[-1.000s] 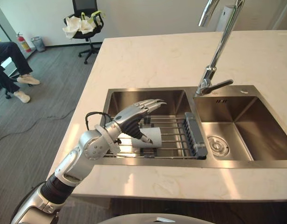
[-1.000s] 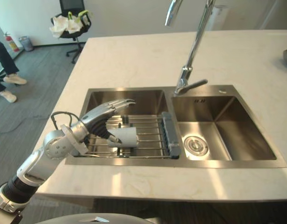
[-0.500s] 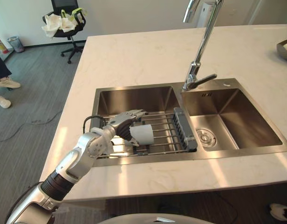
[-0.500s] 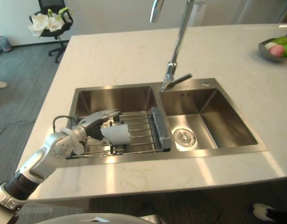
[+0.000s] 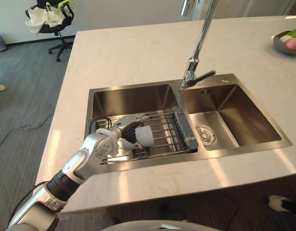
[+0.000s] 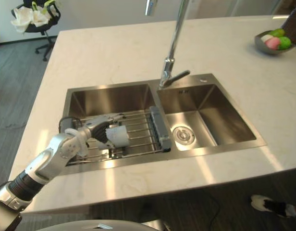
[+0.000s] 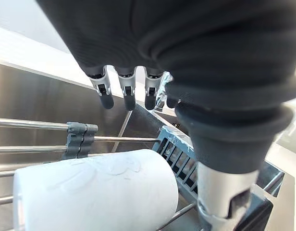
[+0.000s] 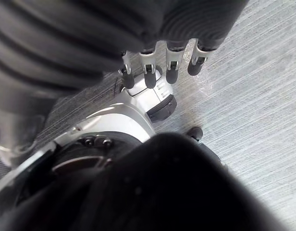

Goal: Walk over to the sink, pick up the cup, carry it to the dishwasher, place the cup inside the dishwasher, then close the dishwasher door

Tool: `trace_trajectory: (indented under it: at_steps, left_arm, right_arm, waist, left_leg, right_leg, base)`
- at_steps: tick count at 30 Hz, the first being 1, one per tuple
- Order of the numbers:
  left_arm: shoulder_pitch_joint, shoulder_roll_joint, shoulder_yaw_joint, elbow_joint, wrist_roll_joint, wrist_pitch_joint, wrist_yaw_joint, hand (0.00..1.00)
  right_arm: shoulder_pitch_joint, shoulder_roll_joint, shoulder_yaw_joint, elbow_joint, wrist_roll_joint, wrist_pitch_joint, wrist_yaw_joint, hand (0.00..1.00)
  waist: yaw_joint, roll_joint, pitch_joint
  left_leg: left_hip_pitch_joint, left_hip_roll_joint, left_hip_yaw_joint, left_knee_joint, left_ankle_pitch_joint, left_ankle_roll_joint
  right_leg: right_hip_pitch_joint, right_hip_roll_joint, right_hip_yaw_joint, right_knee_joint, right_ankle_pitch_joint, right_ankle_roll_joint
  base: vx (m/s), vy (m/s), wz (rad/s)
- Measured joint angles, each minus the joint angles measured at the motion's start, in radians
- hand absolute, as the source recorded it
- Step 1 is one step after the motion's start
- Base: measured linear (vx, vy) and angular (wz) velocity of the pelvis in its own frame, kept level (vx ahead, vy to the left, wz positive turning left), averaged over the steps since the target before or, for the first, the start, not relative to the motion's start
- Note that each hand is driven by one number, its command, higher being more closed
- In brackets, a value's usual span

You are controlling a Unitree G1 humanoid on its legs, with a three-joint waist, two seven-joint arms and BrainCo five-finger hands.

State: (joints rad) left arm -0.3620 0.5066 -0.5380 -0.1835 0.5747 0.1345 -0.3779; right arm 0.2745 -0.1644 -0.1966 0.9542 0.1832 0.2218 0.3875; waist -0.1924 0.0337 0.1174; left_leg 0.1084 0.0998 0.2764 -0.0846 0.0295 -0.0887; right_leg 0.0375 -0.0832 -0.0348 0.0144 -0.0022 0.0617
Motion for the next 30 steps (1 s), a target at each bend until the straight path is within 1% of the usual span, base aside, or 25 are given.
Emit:
trace_trajectory:
  at_steps: [4,6,9,11,13,15,20,25,29,30]
  left_arm:
    - [-0.002,-0.011,-0.024,0.0,0.004,0.003,-0.014,0.0]
    - [-0.002,-0.015,-0.029,0.009,0.022,0.005,-0.022,0.0]
    - [-0.001,-0.015,-0.037,0.044,0.04,0.024,-0.023,0.0]
    - [-0.001,-0.014,-0.047,0.05,0.042,0.044,-0.022,0.0]
    - [0.001,-0.015,-0.058,0.058,0.048,0.045,-0.02,0.0]
    - [0.002,-0.016,-0.058,0.082,0.048,0.052,-0.011,0.0]
    - [0.004,-0.018,-0.058,0.129,0.049,0.082,0.037,0.0]
    - [0.005,-0.025,-0.056,0.167,0.059,0.089,0.068,0.0]
    - [0.005,-0.05,-0.054,0.193,0.06,0.092,0.085,0.0]
    - [0.005,-0.057,-0.054,0.204,0.06,0.099,0.086,0.0]
  right_arm:
    - [0.004,-0.001,0.006,-0.001,0.012,-0.003,-0.002,0.0]
    - [0.004,-0.001,0.01,-0.001,0.014,-0.009,-0.003,0.0]
    - [0.004,-0.004,0.018,0.001,0.018,-0.021,-0.006,0.0]
    - [0.005,-0.007,0.019,0.002,0.02,-0.028,-0.007,0.0]
    - [0.004,-0.008,0.019,0.003,0.025,-0.031,-0.008,0.0]
    - [0.003,-0.008,0.019,0.003,0.026,-0.034,-0.009,0.0]
    - [0.002,-0.005,0.023,0.005,0.026,-0.05,-0.022,0.0]
    - [-0.005,-0.005,0.024,0.005,0.026,-0.055,-0.026,0.0]
    - [-0.007,-0.005,0.023,0.006,0.027,-0.069,-0.026,0.0]
    - [-0.007,-0.005,0.021,0.005,0.027,-0.071,-0.026,0.0]
  waist:
    - [0.002,0.0,0.0]
    - [0.001,0.002,0.001]
    - [-0.004,0.007,0.003]
    - [-0.004,0.012,0.006]
    - [-0.003,0.016,0.009]
    - [-0.005,0.018,0.01]
    - [-0.012,0.018,0.01]
    - [-0.015,0.021,0.02]
    - [-0.019,0.026,0.027]
    - [-0.021,0.028,0.028]
  left_leg:
    - [-0.001,-0.001,0.002,0.0,0.001,0.001]
    - [0.003,-0.003,0.004,0.0,0.001,0.002]
    - [0.011,-0.003,0.006,0.0,0.001,0.002]
    - [0.01,-0.003,0.005,0.0,0.001,0.002]
    - [0.009,-0.003,0.004,0.0,0.0,0.002]
    - [0.008,-0.003,0.004,0.0,-0.001,0.001]
    - [0.007,-0.003,0.005,0.0,-0.007,0.002]
    - [0.007,-0.004,0.008,0.0,-0.01,0.003]
    - [0.008,-0.003,0.01,0.0,-0.01,0.004]
    - [0.008,-0.003,0.011,0.0,-0.01,0.004]
  right_leg:
    - [-0.005,-0.001,0.007,0.002,0.0,0.0]
    - [-0.003,-0.001,0.005,0.002,0.0,0.0]
    - [0.0,-0.002,0.0,0.001,0.0,0.0]
    - [0.0,-0.002,-0.003,-0.001,-0.001,-0.001]
    - [0.0,-0.002,-0.004,-0.004,-0.001,-0.001]
    - [0.0,-0.002,-0.005,-0.006,-0.001,-0.001]
    - [0.0,-0.002,-0.006,-0.008,-0.001,0.0]
    - [0.002,-0.002,-0.005,-0.013,-0.001,0.001]
    - [0.002,-0.002,-0.004,-0.013,-0.001,0.001]
    - [0.002,-0.002,-0.004,-0.013,-0.001,0.001]
  base:
    - [-0.04,0.005,-0.03]
    - [-0.02,0.001,-0.04]
    - [-0.01,0.0,-0.01]
    - [0.0,0.0,0.0]
    - [0.0,0.0,0.0]
    - [0.0,0.0,0.0]
    - [0.03,0.003,0.0]
    - [0.0,0.0,0.0]
    - [0.0,0.0,0.0]
    - [0.0,0.0,0.0]
